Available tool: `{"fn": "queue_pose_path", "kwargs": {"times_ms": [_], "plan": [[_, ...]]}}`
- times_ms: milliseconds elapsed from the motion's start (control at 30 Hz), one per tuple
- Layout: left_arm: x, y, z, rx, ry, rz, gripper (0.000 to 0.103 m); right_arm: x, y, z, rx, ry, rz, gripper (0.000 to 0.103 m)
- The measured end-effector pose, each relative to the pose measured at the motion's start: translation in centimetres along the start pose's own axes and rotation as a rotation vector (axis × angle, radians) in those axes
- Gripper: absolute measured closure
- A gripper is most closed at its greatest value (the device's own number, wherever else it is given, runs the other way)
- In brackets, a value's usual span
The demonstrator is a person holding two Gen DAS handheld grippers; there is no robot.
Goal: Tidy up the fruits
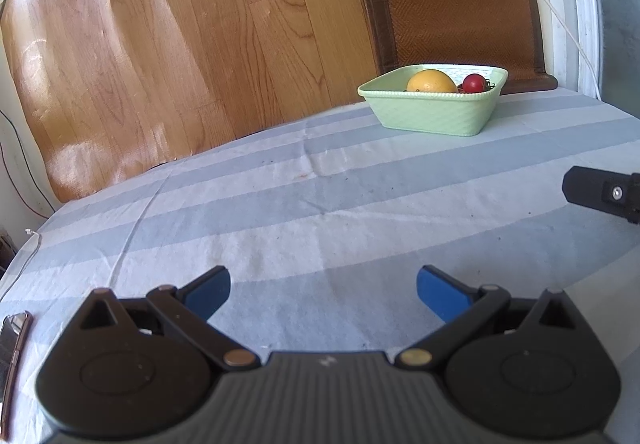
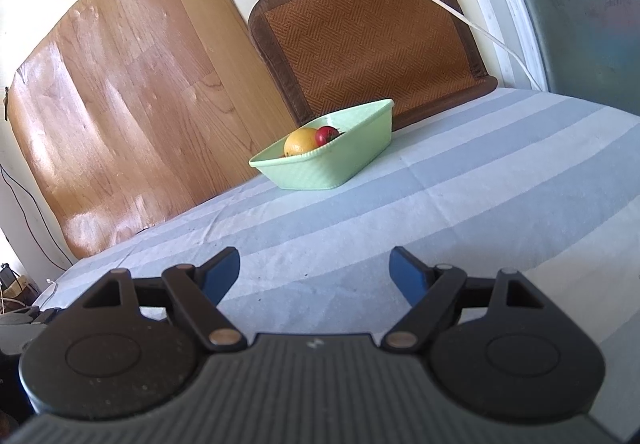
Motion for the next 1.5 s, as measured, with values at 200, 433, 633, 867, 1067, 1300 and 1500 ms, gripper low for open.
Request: {"fn": "queue_pose_path", "kwargs": {"times_ms": [200, 433, 633, 867, 1067, 1300, 1500], "plan": [[-0.1, 0.0, 0.0, 0.000, -0.002, -0.011, 0.000, 0.0, 0.0, 0.1, -0.009, -0.004, -0.003, 0.019], [-0.3, 0.1, 0.0, 0.007, 0.002, -0.014, 0.000, -0.1, 0.0, 0.2, -0.016, -0.005, -0.006, 0.019], [-0.4, 0.2, 0.0, 0.026, 0.021, -0.010, 0.000, 0.0, -0.1, 0.6, -0.038, -0.007, -0.013, 0.019], [-0.8, 0.3, 0.2, 0.049, 0.052, 0.004, 0.000, -0.2, -0.3, 1.3, -0.085, -0.033, -0.027, 0.019], [-1.0, 0.2, 0.6, 0.046, 0.057, 0.009, 0.000, -0.4, -0.4, 1.5, -0.110, -0.041, -0.036, 0.019], [-1.1, 0.0, 0.7, 0.045, 0.050, 0.010, 0.000, -0.8, -0.5, 1.5, -0.116, -0.044, -0.058, 0.020], [-1.1, 0.0, 0.5, 0.046, 0.039, 0.013, 0.000, -1.0, -0.6, 1.4, -0.109, -0.050, -0.069, 0.020]]}}
Point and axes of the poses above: each gripper's, at about its wrist camera, not at the fingertips, and z roughly against the way its jaws point, x to its left, y to its underside, the point moved 4 cm from there along -z, roughly the way its jaws point, and after that the axes turned 6 degrees about z, right-handed, at the moved point
